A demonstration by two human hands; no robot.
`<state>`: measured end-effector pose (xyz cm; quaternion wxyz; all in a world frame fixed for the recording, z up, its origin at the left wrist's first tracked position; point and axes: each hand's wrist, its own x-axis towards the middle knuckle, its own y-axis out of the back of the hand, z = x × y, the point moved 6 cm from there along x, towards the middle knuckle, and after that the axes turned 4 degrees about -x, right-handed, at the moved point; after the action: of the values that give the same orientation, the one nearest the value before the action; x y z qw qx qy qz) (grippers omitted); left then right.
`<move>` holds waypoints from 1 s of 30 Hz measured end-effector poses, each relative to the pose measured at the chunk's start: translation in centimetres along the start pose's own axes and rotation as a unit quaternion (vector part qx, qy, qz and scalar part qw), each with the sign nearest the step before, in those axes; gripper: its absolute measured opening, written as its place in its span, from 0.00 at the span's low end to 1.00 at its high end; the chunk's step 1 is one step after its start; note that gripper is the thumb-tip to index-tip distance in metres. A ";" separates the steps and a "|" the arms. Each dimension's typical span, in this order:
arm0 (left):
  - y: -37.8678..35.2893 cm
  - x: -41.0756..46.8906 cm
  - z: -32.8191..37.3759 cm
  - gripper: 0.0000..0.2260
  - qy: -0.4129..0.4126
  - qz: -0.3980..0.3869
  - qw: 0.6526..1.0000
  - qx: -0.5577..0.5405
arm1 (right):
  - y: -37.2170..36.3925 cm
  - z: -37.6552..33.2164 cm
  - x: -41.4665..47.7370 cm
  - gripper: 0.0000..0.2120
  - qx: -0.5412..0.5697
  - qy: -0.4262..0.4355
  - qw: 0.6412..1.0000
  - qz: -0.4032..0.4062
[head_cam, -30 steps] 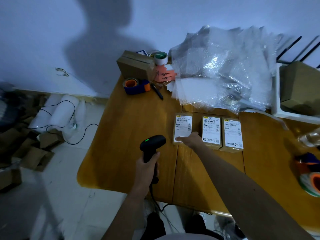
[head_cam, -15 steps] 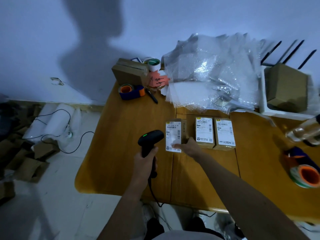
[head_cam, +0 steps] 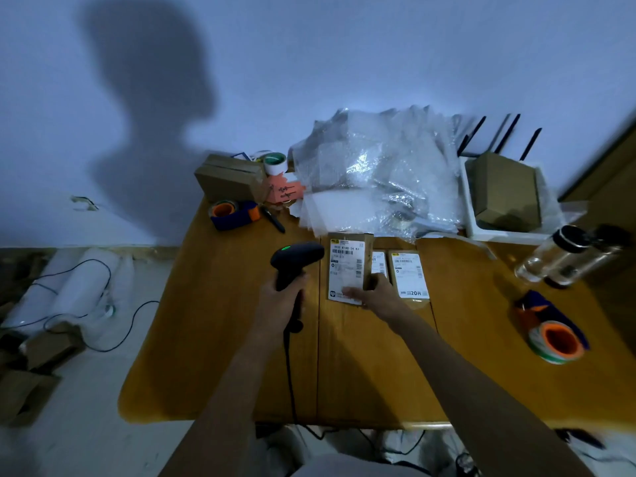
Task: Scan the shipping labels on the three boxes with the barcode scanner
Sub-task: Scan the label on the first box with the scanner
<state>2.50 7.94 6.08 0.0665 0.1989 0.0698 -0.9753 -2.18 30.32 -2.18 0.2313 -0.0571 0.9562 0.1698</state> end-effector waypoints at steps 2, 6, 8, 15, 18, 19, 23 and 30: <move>-0.9 0.0 1.0 0.09 -0.010 -0.028 1.000 0.009 | 0.7 -0.6 -0.7 0.28 0.004 0.013 1.000 0.001; -2.0 -0.4 1.9 0.10 -0.010 -0.045 0.999 0.014 | 1.6 -0.9 -2.1 0.24 0.054 0.022 0.998 0.014; -2.3 -0.6 2.0 0.12 -0.009 -0.051 0.998 0.019 | 1.9 -0.8 -2.6 0.26 0.081 0.024 0.996 0.018; -3.2 -1.7 1.8 0.10 -0.012 -0.073 0.996 0.055 | 1.9 0.0 -3.2 0.29 0.128 0.027 0.991 0.023; -3.3 -2.0 1.9 0.08 -0.008 -0.081 0.995 0.060 | 1.5 0.8 -3.3 0.28 0.143 0.012 0.989 0.030; -3.2 -2.1 2.0 0.07 -0.010 -0.083 0.995 0.062 | 1.3 1.2 -3.4 0.28 0.151 0.005 0.988 0.035; -3.1 -2.7 2.0 0.07 -0.014 -0.091 0.993 0.073 | 0.7 2.3 -3.7 0.23 0.184 -0.008 0.982 0.045; -2.5 -2.8 1.6 0.05 -0.008 -0.077 0.994 0.079 | -0.2 2.5 -4.5 0.26 0.188 -0.009 0.982 0.025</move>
<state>4.01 10.42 8.95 -0.0241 0.1896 0.0070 -0.9815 2.85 31.18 -2.22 0.2416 0.0132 0.9703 -0.0064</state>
